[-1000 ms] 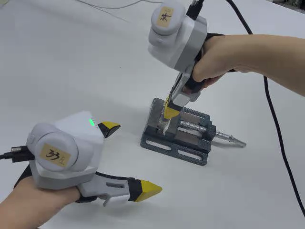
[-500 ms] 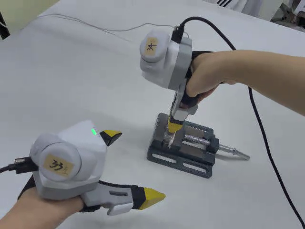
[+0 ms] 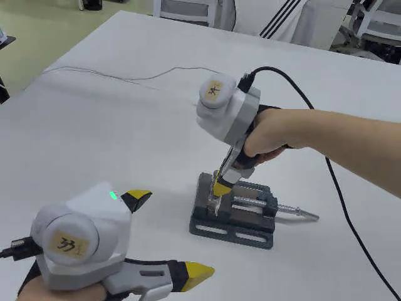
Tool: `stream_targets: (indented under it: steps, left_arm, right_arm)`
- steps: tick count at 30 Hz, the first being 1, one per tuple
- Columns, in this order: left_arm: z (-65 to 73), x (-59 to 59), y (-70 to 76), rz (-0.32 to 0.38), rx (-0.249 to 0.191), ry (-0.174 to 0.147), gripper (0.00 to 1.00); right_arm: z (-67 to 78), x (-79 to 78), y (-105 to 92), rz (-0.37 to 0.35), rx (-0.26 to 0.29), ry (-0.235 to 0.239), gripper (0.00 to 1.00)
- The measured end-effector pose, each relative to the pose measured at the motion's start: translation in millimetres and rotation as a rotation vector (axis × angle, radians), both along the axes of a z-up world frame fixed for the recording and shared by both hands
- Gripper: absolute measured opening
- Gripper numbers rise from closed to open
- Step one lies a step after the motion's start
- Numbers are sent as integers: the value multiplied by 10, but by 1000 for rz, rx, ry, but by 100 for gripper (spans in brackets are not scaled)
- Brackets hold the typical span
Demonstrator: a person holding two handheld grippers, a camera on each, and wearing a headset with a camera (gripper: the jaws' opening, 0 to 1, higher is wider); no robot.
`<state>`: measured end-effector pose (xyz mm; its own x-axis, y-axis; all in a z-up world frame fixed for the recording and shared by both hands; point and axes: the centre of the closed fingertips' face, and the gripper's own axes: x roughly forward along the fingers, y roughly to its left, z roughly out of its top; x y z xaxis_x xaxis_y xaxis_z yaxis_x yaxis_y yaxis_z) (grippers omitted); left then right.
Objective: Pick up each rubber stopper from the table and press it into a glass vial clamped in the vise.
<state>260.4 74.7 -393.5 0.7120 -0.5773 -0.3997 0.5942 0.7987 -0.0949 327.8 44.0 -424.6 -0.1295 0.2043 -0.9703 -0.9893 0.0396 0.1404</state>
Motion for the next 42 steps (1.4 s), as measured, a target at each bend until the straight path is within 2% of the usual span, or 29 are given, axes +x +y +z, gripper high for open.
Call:
stream_targets:
  steps: [8, 13, 15, 20, 24, 26, 31, 35, 42]
  left_arm:
    - [25, -65, -62, -2, 5, -4, 92]
    - [7, -102, -48, -7, 17, 1, 92]
    - [7, -111, -41, -8, 19, 1, 92]
    - [-3, -117, -26, -7, 24, 3, 92]
    - [-25, -128, -23, -10, 31, 9, 92]
    - [-27, -135, -15, -7, 29, 10, 92]
    - [-49, -152, 13, -5, 32, 17, 92]
    - [-55, -156, 27, -4, 33, 18, 92]
    - [-66, -160, 44, -8, 40, 21, 92]
  right_arm:
    - [7, 22, -3, 13, 41, -35, 0]
    - [-5, 73, 25, -7, 73, -42, 0]
    - [-13, 93, 44, 9, 90, -52, 0]
    - [-22, 110, 37, -20, 129, -63, 0]
    - [-22, 109, 16, -16, 159, -66, 0]
    - [-16, 48, 23, -39, 193, -37, 5]
    - [4, 2, -79, -48, 249, -64, 8]
    - [34, -77, -159, -77, 335, -79, 20]
    - [16, -192, -366, -124, 408, -119, 42]
